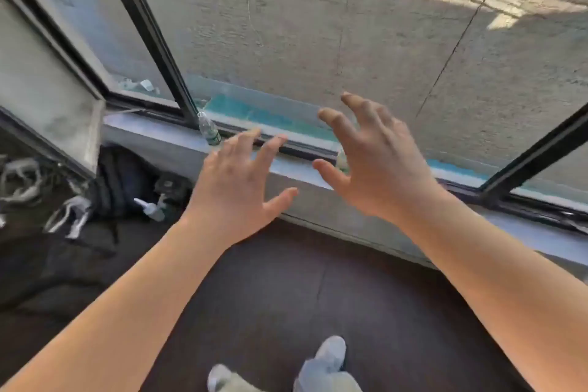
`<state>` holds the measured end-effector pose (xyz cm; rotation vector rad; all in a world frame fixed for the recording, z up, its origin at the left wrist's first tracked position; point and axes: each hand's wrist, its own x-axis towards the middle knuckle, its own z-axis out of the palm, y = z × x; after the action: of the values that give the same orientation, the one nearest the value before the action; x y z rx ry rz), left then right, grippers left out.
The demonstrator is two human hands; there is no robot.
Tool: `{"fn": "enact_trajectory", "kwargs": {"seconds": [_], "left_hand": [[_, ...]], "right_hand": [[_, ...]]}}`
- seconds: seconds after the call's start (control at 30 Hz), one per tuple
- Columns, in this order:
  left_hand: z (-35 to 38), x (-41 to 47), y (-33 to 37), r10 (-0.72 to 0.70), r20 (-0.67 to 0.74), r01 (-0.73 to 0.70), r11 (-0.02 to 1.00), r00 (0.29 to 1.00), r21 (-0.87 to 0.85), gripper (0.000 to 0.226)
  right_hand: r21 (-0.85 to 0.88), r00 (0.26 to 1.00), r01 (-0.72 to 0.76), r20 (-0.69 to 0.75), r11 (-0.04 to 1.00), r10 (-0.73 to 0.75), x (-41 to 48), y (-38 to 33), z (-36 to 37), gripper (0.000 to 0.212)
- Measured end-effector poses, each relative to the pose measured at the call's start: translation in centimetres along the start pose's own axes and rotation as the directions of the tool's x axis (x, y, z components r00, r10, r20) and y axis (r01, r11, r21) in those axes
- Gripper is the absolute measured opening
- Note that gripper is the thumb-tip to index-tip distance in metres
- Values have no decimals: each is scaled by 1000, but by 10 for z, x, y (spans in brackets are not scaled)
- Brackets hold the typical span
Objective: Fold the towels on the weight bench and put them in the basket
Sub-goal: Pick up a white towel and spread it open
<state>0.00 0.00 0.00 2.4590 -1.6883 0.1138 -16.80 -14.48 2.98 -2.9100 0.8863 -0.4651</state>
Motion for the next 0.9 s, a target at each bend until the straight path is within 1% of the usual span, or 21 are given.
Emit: {"fn": "enact_trajectory", "kwargs": {"seconds": [0.03, 0.17, 0.27, 0.33, 0.43, 0.5, 0.63, 0.77, 0.9], "left_hand": [[6, -13, -10, -33, 36, 33, 999, 999, -7, 85], [23, -86, -53, -172, 51, 172, 985, 984, 11, 87], [27, -152, -90, -272, 55, 267, 960, 961, 81, 89], [25, -200, -118, -367, 89, 355, 927, 926, 123, 91], [23, -284, -162, -496, 127, 475, 865, 859, 164, 94], [19, -340, -192, -580, 144, 560, 813, 801, 161, 96], [6, -441, -244, -715, 185, 694, 699, 674, 175, 99], [-10, -520, -283, -813, 165, 797, 581, 558, 167, 102], [-20, -577, -325, -888, 157, 878, 454, 432, 150, 106]], "right_hand": [[10, 999, 32, 20, 999, -32, -1, -12, 11, 72], [22, 982, 145, 120, 989, -147, -15, -81, 50, 73], [57, 949, 250, 186, 967, -256, -27, -151, 77, 75], [78, 915, 317, 236, 945, -326, -36, -204, 92, 76], [120, 852, 417, 295, 901, -433, -56, -291, 116, 77], [133, 802, 482, 332, 866, -497, -70, -348, 129, 79], [174, 667, 605, 422, 777, -614, -96, -457, 151, 83], [219, 549, 705, 434, 674, -715, -115, -553, 166, 87], [263, 428, 782, 433, 566, -793, -114, -636, 180, 87]]}}
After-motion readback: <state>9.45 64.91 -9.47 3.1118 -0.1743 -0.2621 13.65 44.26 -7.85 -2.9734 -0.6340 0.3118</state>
